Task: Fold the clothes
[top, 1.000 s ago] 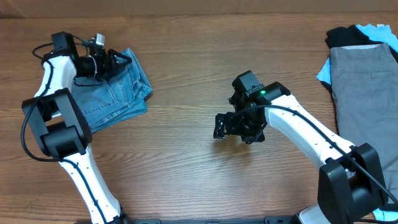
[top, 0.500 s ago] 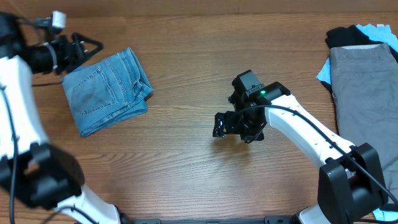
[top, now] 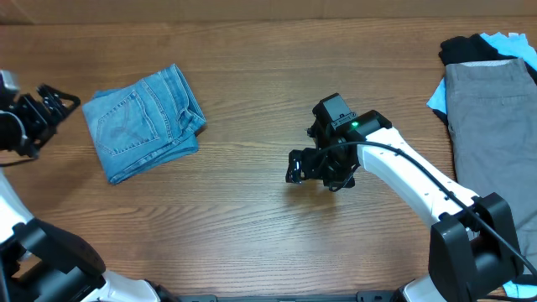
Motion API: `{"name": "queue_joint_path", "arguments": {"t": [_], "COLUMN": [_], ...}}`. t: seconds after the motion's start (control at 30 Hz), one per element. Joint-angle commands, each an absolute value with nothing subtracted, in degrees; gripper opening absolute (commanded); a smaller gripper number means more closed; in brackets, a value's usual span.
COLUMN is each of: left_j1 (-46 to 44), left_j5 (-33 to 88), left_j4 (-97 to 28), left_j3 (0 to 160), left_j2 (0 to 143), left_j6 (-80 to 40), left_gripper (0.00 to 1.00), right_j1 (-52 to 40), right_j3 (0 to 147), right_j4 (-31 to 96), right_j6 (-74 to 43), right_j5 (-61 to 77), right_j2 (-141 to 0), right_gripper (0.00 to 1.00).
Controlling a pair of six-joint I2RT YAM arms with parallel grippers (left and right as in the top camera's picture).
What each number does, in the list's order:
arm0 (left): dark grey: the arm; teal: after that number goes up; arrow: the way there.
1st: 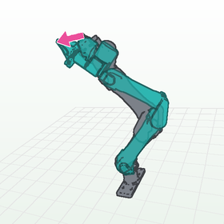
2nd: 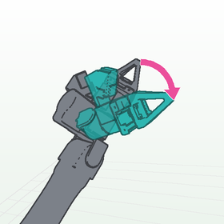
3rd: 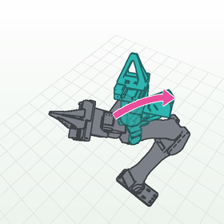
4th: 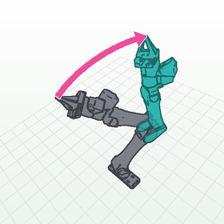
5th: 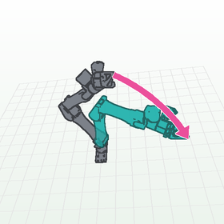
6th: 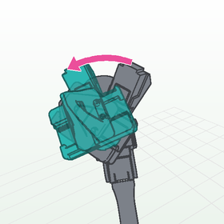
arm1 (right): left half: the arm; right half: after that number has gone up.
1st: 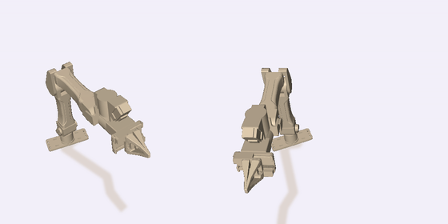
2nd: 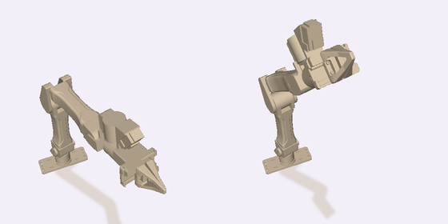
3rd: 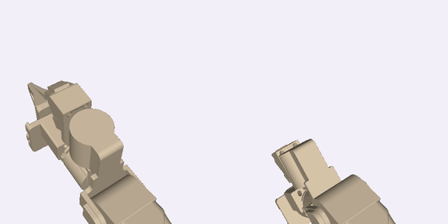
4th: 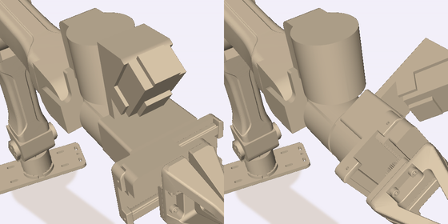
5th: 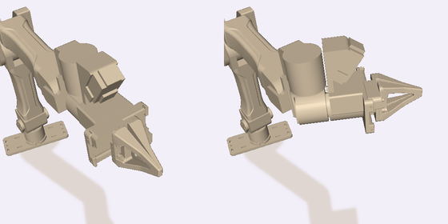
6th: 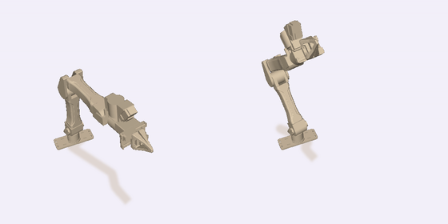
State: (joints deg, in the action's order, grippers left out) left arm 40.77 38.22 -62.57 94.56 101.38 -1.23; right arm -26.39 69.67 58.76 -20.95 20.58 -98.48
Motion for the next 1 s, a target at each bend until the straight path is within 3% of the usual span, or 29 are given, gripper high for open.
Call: {"name": "queue_joint_path", "arguments": {"t": [0.0,0.33,0.43,0.73,0.97], "left_j1": [40.58,40.60,40.60,39.92,36.45], "left_j5": [37.47,33.61,29.50,31.70,31.99], "left_j4": [-55.59,-47.99,-47.11,-42.72,-41.52], "left_j3": [85.69,81.78,81.78,81.78,81.76], "left_j2": [102.48,117.10,119.61,121.21,121.40], "left_j6": [-6.48,1.50,2.11,3.03,2.98], "left_gripper": [1.00,0.97,0.96,0.93,0.81], "right_j1": [-26.74,-26.74,-26.74,-26.74,-26.74], "right_j3": [69.43,69.43,69.43,69.43,69.43], "right_j4": [59.11,60.38,60.34,59.92,59.29], "right_j6": [-20.40,-19.03,-19.03,-19.05,-19.07], "right_j5": [20.69,20.69,20.67,20.69,20.69], "right_j2": [-98.24,-98.24,-98.24,-98.24,-98.24], "right_gripper": [1.00,1.00,1.00,1.00,1.00]}}
